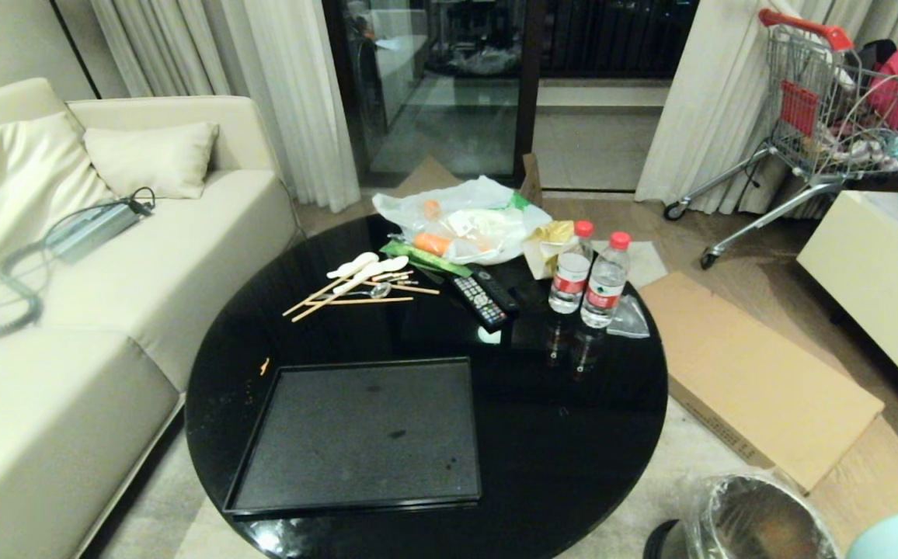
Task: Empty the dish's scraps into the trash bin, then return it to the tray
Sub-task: Put the bowl back to the table
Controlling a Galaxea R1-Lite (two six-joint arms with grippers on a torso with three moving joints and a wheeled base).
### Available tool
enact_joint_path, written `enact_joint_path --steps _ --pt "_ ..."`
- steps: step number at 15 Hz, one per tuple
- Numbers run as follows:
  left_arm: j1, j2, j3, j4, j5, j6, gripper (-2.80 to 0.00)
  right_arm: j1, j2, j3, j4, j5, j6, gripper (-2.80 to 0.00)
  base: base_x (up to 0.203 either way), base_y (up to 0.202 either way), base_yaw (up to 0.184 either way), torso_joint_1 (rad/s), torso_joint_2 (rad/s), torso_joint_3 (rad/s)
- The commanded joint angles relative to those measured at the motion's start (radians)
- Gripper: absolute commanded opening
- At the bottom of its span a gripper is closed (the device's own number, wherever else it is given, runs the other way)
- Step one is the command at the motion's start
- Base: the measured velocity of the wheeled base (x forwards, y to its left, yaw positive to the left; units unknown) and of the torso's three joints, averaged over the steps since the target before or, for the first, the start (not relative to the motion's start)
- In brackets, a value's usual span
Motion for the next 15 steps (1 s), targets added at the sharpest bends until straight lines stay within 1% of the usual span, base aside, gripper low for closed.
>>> enact_joint_path --steps 1,4,6,10,15 --pt "0.000 0.000 0.000 0.000 0.000 -0.001 -2.80 0.000 0.000 -0.002 -0.003 0.006 -0.022 -2.80 0.000 0.000 0.000 0.000 0.00 0.000" --pt "0.000 0.000 0.000 0.000 0.000 -0.001 -2.80 0.000 0.000 -0.005 -0.003 0.048 -0.118 -2.80 0.000 0.000 0.000 0.000 0.00 0.000" --pt "0.000 0.000 0.000 0.000 0.000 -0.001 -2.80 0.000 0.006 -0.012 0.007 0.058 -0.158 -2.80 0.000 0.000 0.000 0.000 0.00 0.000" --pt "0.000 0.000 0.000 0.000 0.000 -0.001 -2.80 0.000 0.031 -0.015 0.023 0.059 -0.163 -2.80 0.000 0.000 0.000 0.000 0.00 0.000" --pt "0.000 0.000 0.000 0.000 0.000 -0.001 -2.80 0.000 0.000 -0.014 0.041 0.057 -0.164 -2.80 0.000 0.000 0.000 0.000 0.00 0.000"
